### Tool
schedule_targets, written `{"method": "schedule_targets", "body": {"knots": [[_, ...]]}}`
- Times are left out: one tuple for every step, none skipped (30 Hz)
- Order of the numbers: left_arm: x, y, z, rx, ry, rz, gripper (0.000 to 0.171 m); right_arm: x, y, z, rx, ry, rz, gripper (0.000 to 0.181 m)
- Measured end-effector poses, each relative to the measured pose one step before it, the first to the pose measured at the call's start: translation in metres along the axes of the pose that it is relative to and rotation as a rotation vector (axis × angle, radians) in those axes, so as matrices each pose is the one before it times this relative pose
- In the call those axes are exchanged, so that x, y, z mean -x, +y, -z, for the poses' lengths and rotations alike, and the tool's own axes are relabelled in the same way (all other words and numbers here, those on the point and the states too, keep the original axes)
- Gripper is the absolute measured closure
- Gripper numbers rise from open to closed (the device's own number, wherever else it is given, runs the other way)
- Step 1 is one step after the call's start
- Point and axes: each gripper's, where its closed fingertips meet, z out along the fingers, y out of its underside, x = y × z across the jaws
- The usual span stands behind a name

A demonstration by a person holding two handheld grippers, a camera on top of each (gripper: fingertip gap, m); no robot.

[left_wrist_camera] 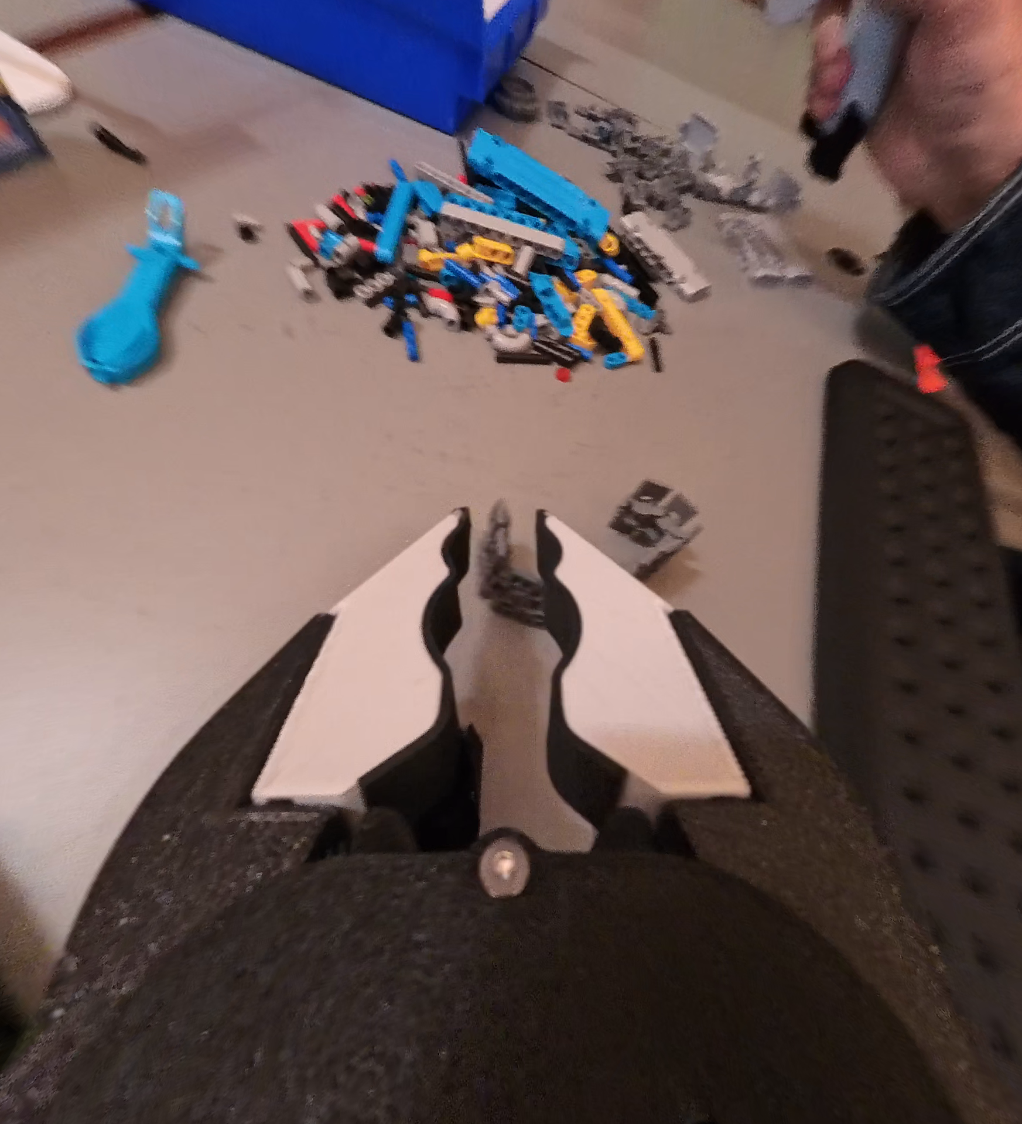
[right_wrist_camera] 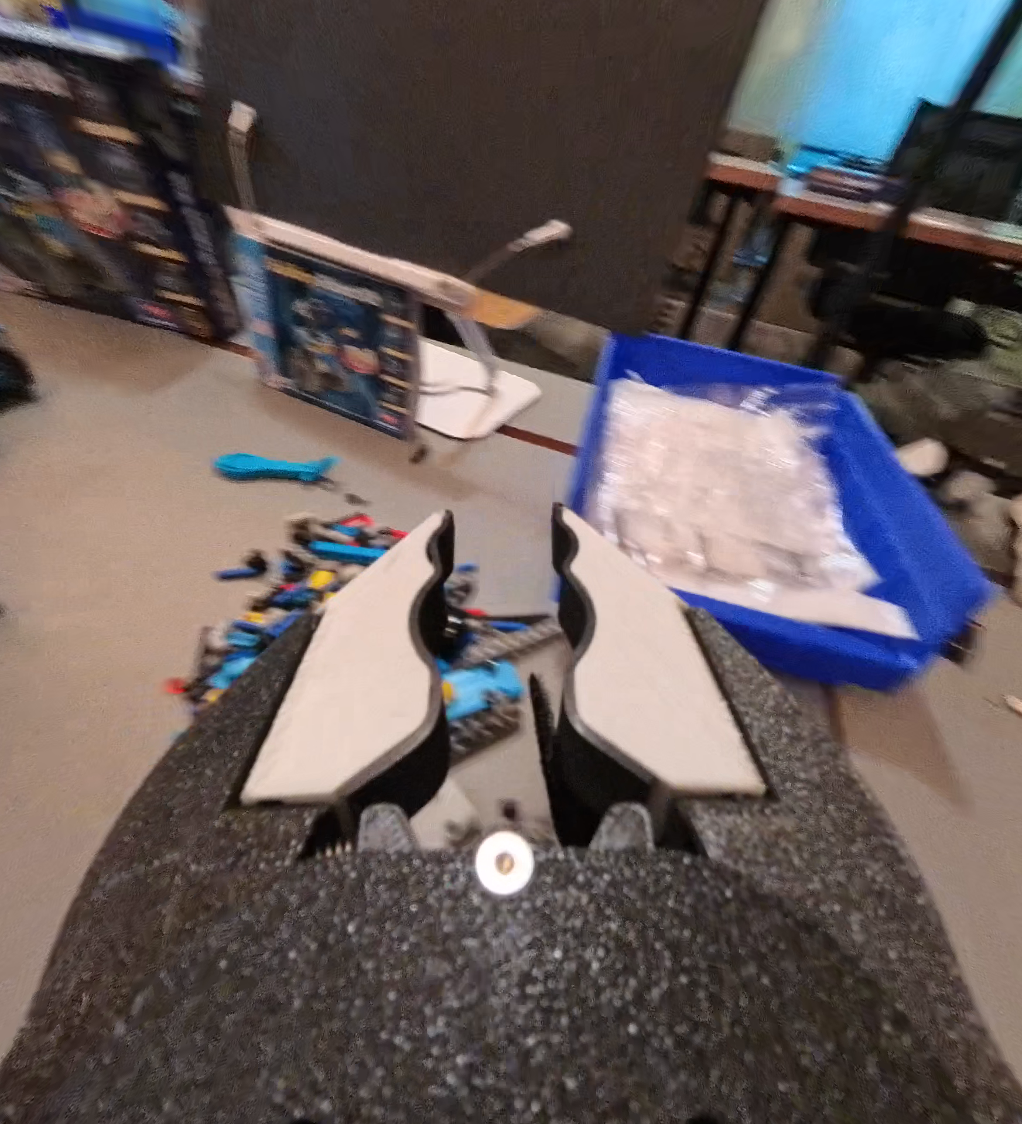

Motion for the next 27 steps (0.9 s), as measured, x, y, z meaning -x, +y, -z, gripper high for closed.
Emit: {"method": "schedule_targets", "body": {"knots": [[-0.00610,0.00133,-0.00102,0.00644,0.0402,0.0386,0.144,0.03671,-0.00661,-0.00925,-0.0357,-0.1247,-0.0204,0.148],[-0.00379,0.00106,-0.00084,0.00719,0.0174,0.0217,0.142,0.04041,0.00047,-0.01528,0.0116,-0.1541,-0.0302,0.140],[-0.00333,0.00119,-0.00082,0.00788,0.0085,0.0005,0.141,0.03856,0.00994,-0.02051,0.0706,-0.1605,-0.0334,0.140],[-0.00161,0.00121,-0.00113,0.00843,-0.0026,-0.0105,0.141,0.03351,0.01387,-0.02390,0.0942,-0.1556,-0.0099,0.140],[0.00152,0.00091,-0.00119,0.00726,-0.0178,-0.0102,0.145,0.02295,0.01409,-0.02504,0.1041,-0.1189,0.0159,0.142],[0.00286,0.00018,-0.00042,0.00223,-0.0212,-0.0079,0.153,0.01046,0.00853,-0.02308,0.0738,-0.0631,0.0204,0.147],[0.00266,0.00000,0.00038,0.00210,-0.0145,-0.0074,0.159,0.00660,0.00352,-0.01938,0.0313,-0.0487,0.0188,0.150],[0.00309,0.00008,0.00093,0.00058,-0.0143,-0.0087,0.161,0.00626,0.00108,-0.01505,0.0153,-0.0509,0.0097,0.152],[0.00337,0.00053,0.00077,0.00222,-0.0158,-0.0105,0.161,0.00726,0.00188,-0.01054,0.0239,-0.0511,0.0047,0.153],[0.00281,0.00210,0.00000,0.01069,-0.0118,-0.0118,0.161,0.00863,0.00285,-0.00688,0.0287,-0.0460,0.0163,0.153],[0.00248,0.00317,-0.00054,0.01691,-0.0098,-0.0109,0.161,0.00241,0.00301,-0.00469,0.0193,0.0006,0.0243,0.153],[0.00080,0.00165,-0.00039,0.00889,-0.0015,-0.0083,0.160,-0.00068,0.00347,-0.00413,0.0130,0.0178,0.0222,0.153],[-0.00085,-0.00010,0.00001,0.00149,0.0053,-0.0053,0.160,0.00211,0.00330,-0.00406,0.0116,-0.0062,0.0130,0.154],[-0.00043,0.00016,0.00014,0.00419,0.0018,-0.0071,0.161,0.00057,0.00307,-0.00318,0.0144,-0.0035,-0.0043,0.160],[-0.00051,-0.00016,0.00004,-0.00027,-0.0005,-0.0093,0.166,0.00088,0.00246,-0.00201,0.0141,-0.0082,-0.0088,0.164],[0.00075,-0.00027,-0.00015,-0.00218,-0.0090,-0.0085,0.168,0.00089,0.00010,-0.00088,0.0006,-0.0049,-0.0055,0.168],[0.00094,-0.00033,-0.00039,-0.00272,-0.0119,-0.0085,0.169,-0.00002,-0.00308,0.00052,-0.0188,0.0078,-0.0001,0.173],[0.00006,-0.00021,-0.00039,-0.00104,-0.0057,-0.0069,0.169,0.00040,-0.00389,0.00088,-0.0232,0.0089,0.0001,0.177],[0.00039,-0.00012,-0.00006,-0.00004,-0.0072,-0.0023,0.169,0.00048,-0.00185,0.00000,-0.0098,0.0080,-0.0007,0.179],[0.00095,-0.00022,-0.00013,-0.00029,-0.0113,-0.0013,0.170,-0.00132,-0.00001,-0.00057,-0.0002,0.0171,-0.0031,0.179],[0.00006,-0.00003,-0.00019,-0.00046,-0.0074,-0.0052,0.170,-0.00023,-0.00017,-0.00049,-0.0029,0.0108,-0.0026,0.179],[-0.00072,0.00002,-0.00021,-0.00050,-0.0033,-0.0073,0.170,-0.00164,0.00019,-0.00008,0.0003,0.0177,-0.0031,0.180],[0.00024,-0.00030,-0.00063,-0.00176,-0.0111,-0.0055,0.170,-0.00243,-0.00010,0.00006,-0.0005,0.0187,-0.0220,0.180],[0.00110,-0.00042,-0.00065,-0.00306,-0.0191,-0.0057,0.170,-0.00154,-0.00071,-0.00039,-0.0049,0.0120,-0.0493,0.180],[0.00061,0.00002,-0.00033,-0.00220,-0.0152,-0.0113,0.170,-0.00089,-0.00025,-0.00029,-0.0088,0.0108,-0.0391,0.180],[0.00048,0.00012,0.00001,-0.00156,-0.0125,-0.0120,0.170,-0.00080,-0.00006,-0.00041,-0.0057,0.0124,-0.0409,0.180],[0.00103,0.00018,-0.00004,-0.00084,-0.0146,-0.0096,0.170,-0.00129,-0.00060,-0.00062,-0.0027,0.0173,-0.0492,0.180]]}}
